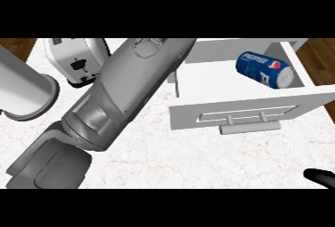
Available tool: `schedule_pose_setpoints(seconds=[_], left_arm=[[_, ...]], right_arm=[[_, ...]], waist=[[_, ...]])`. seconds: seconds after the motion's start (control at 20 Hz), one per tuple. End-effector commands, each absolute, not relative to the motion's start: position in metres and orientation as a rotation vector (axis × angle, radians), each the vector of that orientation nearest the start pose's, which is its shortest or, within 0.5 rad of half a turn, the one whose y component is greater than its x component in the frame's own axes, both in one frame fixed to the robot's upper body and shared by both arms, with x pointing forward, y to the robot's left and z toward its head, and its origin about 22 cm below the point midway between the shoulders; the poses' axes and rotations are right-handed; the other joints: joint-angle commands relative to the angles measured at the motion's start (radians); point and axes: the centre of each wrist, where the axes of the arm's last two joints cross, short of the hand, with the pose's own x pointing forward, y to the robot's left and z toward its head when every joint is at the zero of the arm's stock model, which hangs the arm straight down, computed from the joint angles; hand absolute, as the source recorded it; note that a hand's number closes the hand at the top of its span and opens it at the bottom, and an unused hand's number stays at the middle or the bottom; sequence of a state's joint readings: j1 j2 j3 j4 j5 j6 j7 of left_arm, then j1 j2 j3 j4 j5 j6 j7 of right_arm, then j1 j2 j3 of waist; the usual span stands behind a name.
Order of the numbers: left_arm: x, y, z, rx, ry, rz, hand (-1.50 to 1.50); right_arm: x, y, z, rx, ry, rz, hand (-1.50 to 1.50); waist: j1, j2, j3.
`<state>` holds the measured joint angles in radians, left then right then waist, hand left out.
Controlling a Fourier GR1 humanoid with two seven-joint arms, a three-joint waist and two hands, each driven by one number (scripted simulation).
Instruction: Pick up the can, place it into the drawer and close the drawer
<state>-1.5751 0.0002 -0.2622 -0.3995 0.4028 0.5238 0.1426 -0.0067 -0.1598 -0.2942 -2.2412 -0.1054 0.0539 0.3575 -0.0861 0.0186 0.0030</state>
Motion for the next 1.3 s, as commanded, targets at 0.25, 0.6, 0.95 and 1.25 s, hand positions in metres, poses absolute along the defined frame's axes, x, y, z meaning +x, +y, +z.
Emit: schedule_pose_setpoints(seconds=[0.25,0.6,0.95,1.25], left_arm=[[0.435,-0.02,0.249,0.136,-1.709,-0.099,-1.5],[0.435,-0.02,0.251,0.117,-1.713,-0.035,-1.5],[0.434,-0.023,0.259,0.051,-1.693,-0.016,-1.5],[0.434,-0.022,0.259,0.054,-1.72,0.032,-1.5]], right_arm=[[0.188,-0.285,0.178,-0.24,-1.936,0.002,-1.5],[0.202,-0.284,0.185,-0.34,-1.983,0.212,-1.5],[0.223,-0.276,0.183,-0.543,-1.985,0.45,-1.5],[0.252,-0.256,0.191,-0.712,-1.979,0.635,-1.5]], waist=[[-0.025,0.009,0.0],[-0.023,0.014,0.001],[0.007,0.008,0.0],[0.026,0.007,-0.001]])
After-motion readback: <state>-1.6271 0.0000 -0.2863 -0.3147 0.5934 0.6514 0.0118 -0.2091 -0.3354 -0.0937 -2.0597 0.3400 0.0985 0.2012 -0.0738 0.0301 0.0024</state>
